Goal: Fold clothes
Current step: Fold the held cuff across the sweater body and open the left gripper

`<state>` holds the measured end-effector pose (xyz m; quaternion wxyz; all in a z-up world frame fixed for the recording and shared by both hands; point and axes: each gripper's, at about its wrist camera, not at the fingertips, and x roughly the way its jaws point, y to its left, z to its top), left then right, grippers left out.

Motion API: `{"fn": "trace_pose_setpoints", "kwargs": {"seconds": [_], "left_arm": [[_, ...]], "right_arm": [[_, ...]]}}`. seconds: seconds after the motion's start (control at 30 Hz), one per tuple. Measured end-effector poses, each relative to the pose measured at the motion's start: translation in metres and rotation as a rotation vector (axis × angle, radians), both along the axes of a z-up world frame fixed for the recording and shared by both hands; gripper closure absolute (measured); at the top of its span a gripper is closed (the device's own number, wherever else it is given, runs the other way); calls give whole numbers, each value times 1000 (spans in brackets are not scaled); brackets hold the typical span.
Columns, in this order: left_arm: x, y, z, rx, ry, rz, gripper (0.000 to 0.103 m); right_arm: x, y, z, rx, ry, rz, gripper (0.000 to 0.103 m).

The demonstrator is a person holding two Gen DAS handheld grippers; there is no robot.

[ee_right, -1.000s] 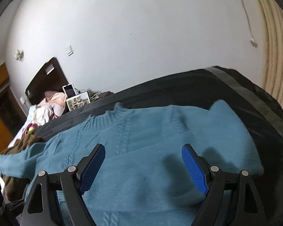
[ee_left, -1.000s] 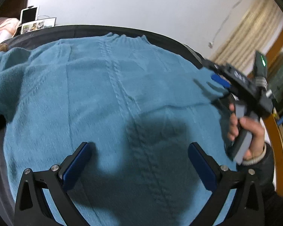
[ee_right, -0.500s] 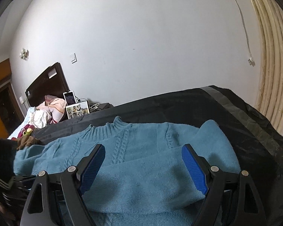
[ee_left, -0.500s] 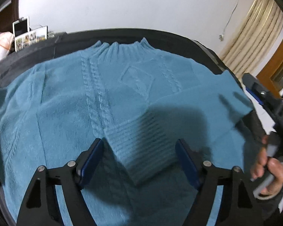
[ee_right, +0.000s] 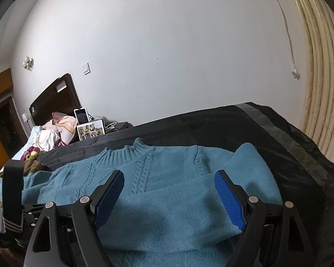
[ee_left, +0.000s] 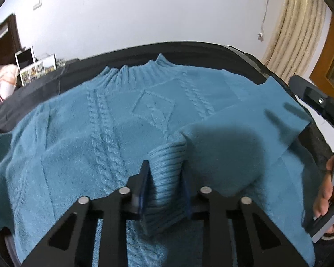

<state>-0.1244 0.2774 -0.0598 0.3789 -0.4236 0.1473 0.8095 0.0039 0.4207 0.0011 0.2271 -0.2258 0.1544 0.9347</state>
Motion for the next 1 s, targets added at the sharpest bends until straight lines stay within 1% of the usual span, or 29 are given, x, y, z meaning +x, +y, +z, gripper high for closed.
{"fn": "trace_pose_setpoints", "kwargs": {"seconds": [0.1,0.17,0.3,0.4,0.5,0.67,0.7,0.73,0.83,0.9,0.93,1.0], "left_arm": [[0,-1,9,26,20,-1,79],[-4,-7,19,61,22,10,79],[-19,-27,44,126,46,65,79],[-36,-47,56,164,41,121,79],[-51,-66,56,182,21,168,79],[-64,-86,36,183,-33,204,79],[-66,-88,32,182,-45,207,78],[-67,-90,27,180,-58,209,79],[-68,-91,17,171,-74,201,78],[-68,-90,14,168,-79,199,78],[-69,-90,13,166,-83,202,77],[-73,-92,12,162,-92,219,67]], "right_arm": [[4,2,2,10,16,-18,18],[8,5,4,10,31,-37,18],[19,18,7,-6,72,-104,18],[33,33,10,-33,115,-182,18],[51,50,13,-65,161,-279,18],[71,77,13,-106,181,-406,18],[71,79,12,-110,174,-414,18],[69,80,11,-112,161,-415,18],[51,78,5,-102,93,-354,18],[34,69,1,-94,58,-240,18],[25,61,0,-75,38,-180,18],[7,45,-3,-34,-4,-61,18]]}}
